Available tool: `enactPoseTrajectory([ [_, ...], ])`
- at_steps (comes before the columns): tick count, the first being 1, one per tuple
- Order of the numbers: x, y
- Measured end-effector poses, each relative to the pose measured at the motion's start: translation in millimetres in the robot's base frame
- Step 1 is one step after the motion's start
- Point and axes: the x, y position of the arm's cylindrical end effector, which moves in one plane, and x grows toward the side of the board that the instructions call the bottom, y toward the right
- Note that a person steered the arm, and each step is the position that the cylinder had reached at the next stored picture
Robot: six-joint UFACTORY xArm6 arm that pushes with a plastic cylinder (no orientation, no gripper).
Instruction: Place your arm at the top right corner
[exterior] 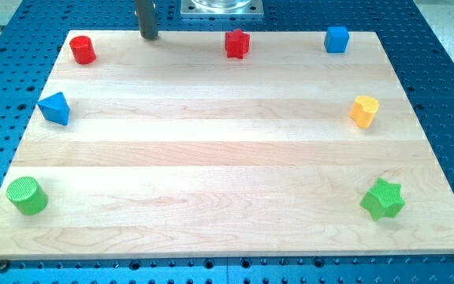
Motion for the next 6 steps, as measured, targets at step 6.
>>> enactPoseTrajectory([
  [6, 148, 275],
])
